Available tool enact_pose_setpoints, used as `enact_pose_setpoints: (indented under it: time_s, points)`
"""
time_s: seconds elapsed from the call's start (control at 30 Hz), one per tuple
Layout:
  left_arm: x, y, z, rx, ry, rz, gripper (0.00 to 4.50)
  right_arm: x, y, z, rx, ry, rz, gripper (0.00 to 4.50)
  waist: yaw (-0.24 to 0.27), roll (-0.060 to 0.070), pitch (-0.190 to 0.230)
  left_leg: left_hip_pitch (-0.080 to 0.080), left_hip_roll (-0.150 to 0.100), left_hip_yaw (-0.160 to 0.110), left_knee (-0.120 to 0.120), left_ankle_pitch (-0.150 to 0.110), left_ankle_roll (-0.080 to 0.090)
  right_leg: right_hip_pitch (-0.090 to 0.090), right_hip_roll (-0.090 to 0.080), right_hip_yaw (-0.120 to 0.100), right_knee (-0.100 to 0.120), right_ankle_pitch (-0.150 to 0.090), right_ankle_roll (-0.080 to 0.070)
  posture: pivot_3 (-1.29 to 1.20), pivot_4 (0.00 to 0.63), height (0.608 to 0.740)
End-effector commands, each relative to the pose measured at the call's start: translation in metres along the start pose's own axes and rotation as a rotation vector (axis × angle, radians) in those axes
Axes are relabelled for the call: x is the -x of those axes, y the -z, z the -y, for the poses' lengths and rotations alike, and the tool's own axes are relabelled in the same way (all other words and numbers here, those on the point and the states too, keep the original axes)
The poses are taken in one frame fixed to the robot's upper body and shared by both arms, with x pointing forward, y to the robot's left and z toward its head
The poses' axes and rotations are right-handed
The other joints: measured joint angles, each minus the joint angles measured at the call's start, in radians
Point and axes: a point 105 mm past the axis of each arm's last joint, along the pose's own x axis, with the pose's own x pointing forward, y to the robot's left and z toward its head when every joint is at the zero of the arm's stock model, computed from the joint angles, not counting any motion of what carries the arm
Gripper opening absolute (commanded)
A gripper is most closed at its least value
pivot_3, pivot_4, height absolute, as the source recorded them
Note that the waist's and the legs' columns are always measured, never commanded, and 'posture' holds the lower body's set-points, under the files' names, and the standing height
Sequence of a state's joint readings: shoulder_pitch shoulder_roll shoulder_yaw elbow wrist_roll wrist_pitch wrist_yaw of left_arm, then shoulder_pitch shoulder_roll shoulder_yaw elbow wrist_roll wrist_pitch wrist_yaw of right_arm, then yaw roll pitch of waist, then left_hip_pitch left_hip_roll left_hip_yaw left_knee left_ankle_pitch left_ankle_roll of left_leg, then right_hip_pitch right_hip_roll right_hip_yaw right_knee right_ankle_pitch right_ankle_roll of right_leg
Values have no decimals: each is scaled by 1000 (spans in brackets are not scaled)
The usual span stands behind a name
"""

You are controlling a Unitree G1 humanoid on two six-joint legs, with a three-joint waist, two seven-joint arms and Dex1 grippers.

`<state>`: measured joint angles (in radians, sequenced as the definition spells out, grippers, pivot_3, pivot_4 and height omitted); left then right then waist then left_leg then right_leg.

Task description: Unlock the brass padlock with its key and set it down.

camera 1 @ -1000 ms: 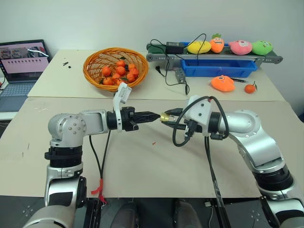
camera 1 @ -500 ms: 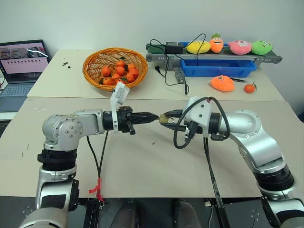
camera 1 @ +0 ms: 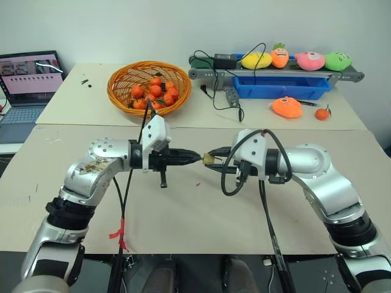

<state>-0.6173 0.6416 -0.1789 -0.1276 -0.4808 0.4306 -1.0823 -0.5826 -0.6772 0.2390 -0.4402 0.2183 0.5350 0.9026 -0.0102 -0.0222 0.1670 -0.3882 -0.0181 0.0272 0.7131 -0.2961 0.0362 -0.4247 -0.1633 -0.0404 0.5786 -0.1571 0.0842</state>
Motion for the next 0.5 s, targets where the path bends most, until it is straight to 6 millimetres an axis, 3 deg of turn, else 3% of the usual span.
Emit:
enact_pose_setpoints:
  time_s: [0.03, 0.2, 0.33, 0.5]
  points:
    - [-3, 16, -2, 49, -12, -53, 46, 16, -23, 24, 78, 125, 51, 905, 0, 0, 0, 0, 0, 0, 0, 0, 0, 0, 0, 0, 0, 0, 0, 0, 150, 740]
    - [-5, 16, -9, 259, -69, -34, 46, 16, -24, 24, 82, 126, 52, 905, -2, 0, 0, 0, 0, 0, 0, 0, 0, 0, 0, 0, 0, 0, 0, 0, 150, 740]
    - [-9, 9, -7, 466, -69, -1, 1220, 15, -26, 25, 87, 126, 54, 905, -2, 0, 0, 0, 0, -1, 0, 0, 0, 0, 0, 0, 1, 0, 0, 0, 150, 740]
    - [-12, -16, -10, 651, -51, 124, 3078, 15, -28, 27, 90, 125, 54, 905, -2, 0, 0, 0, 0, -1, 0, 0, 0, -1, 0, 0, 1, 0, 1, 0, 150, 740]
